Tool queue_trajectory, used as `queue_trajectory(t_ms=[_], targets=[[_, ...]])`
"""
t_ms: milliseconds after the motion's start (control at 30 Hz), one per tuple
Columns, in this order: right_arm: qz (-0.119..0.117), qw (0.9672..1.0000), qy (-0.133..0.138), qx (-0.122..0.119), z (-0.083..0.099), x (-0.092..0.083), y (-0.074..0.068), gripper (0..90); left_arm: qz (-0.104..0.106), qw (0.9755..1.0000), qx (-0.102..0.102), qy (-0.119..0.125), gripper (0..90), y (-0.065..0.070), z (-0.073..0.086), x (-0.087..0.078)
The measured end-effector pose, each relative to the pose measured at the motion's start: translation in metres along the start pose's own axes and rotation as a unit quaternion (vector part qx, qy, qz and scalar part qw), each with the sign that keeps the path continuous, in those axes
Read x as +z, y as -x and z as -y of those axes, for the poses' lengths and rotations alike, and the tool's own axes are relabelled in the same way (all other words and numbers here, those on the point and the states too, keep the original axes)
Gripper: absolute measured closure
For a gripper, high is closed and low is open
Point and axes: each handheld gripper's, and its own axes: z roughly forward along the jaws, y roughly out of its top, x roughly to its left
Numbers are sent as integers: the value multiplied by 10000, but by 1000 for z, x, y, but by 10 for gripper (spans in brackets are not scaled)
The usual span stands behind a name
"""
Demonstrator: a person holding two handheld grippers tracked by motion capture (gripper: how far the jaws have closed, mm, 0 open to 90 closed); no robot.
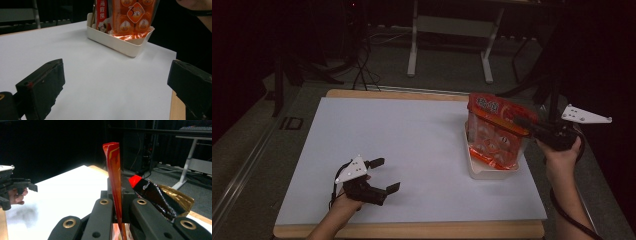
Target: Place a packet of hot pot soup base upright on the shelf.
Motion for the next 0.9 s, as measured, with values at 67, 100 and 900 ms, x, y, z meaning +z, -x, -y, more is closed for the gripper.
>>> queue_trajectory(t_ms=[67,100,900], targets=[[-4,10000,-65,56,5,1,1,900,2,10000,1,-17,20,0,1,1],[8,9999,-107,65,8,2,1,900,2,10000,-11,-13,19,0,1,1],[326,9980,63,541,47,-20,15,663,20,9999,-30,-131,20,1,5,5]])
